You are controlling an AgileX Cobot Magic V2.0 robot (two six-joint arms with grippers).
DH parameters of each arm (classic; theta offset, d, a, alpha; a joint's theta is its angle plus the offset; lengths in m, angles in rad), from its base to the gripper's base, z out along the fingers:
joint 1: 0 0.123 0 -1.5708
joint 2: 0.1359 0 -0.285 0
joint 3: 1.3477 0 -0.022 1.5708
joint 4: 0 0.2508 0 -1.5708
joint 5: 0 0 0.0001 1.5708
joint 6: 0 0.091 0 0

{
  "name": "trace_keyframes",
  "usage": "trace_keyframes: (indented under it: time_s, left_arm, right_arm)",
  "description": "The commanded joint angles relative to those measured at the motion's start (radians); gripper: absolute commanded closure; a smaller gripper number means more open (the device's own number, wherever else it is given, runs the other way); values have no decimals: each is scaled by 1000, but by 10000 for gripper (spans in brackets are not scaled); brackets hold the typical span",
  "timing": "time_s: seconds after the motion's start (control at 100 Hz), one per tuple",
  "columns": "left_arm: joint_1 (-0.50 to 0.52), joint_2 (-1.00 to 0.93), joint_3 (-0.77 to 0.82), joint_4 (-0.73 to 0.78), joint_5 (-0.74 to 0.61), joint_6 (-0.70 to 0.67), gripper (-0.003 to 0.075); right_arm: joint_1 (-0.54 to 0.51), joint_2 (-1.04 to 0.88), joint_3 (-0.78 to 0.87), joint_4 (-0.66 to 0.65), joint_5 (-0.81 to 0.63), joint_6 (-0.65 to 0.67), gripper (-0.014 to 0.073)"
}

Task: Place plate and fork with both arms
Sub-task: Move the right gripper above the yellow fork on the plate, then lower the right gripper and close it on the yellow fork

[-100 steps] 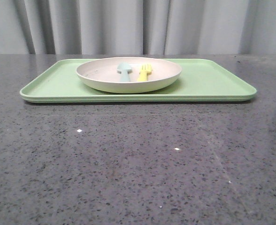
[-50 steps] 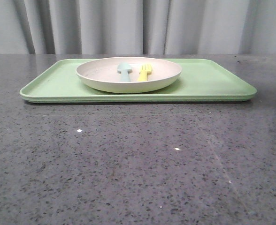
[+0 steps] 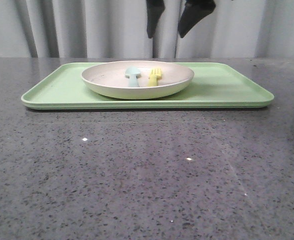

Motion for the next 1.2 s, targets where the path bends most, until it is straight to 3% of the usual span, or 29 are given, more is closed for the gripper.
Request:
trace_keyframes:
  time_s: [0.0, 0.37, 0.55, 1.19]
  left_arm:
    - [3, 2, -26, -17, -63, -8, 311]
    - [3, 2, -26, -17, -64, -8, 311]
    - [3, 2, -26, -17, -64, -8, 311]
    - [3, 2, -26, -17, -64, -8, 311]
  right_arm:
    - [19, 2, -86, -62, -12, 42, 155]
    - [22, 91, -132, -68, 36, 83, 155]
    - [22, 91, -132, -131, 46, 149, 155]
    - [21, 92, -132, -130, 46, 166, 155]
